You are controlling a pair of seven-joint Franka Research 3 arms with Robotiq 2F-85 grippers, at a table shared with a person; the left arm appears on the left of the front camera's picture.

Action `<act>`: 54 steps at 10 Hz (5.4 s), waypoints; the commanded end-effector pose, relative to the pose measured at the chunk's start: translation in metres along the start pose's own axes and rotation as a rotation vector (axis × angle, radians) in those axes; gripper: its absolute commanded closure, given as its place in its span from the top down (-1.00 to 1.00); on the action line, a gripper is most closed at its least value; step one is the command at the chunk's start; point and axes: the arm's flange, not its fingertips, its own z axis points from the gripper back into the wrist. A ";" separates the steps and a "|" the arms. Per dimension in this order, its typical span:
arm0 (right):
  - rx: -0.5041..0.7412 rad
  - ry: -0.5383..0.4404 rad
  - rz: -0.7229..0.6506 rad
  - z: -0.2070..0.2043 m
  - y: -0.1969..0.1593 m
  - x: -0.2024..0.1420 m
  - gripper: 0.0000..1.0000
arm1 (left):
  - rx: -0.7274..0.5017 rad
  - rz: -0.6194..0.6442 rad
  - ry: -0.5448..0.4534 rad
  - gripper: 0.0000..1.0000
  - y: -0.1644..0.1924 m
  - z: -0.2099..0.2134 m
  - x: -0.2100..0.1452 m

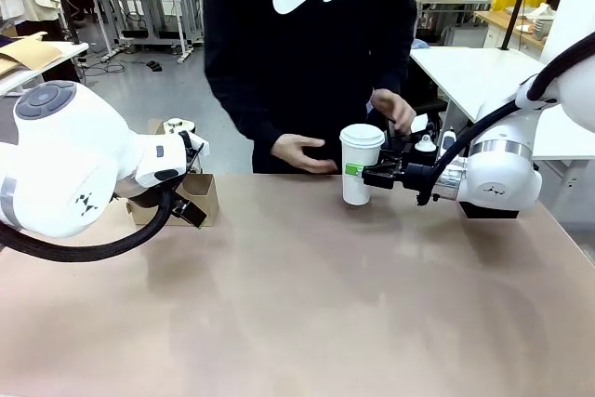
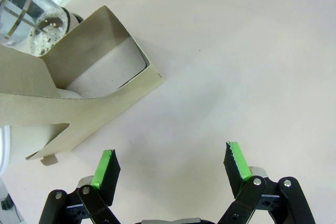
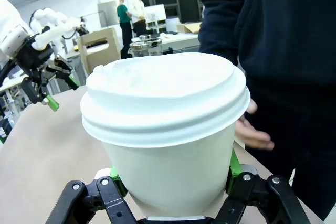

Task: Pour a drink into a cup and package it in a carrier.
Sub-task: When a person places the Paper Cup Lid on the 600 ml Paper Cup , lift the 600 ml Paper Cup, then position the Cup Carrier in the center of the table.

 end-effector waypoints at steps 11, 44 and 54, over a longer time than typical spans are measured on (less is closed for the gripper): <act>0.000 0.000 0.000 0.000 0.000 0.000 0.60 | -0.001 0.000 -0.001 1.00 0.000 0.000 0.000; 0.046 -0.030 0.015 0.052 0.092 0.235 0.60 | 0.077 0.213 0.040 1.00 -0.008 0.149 0.112; 0.046 -0.030 0.015 0.052 0.092 0.235 0.60 | 0.095 0.562 0.203 1.00 0.114 0.103 0.135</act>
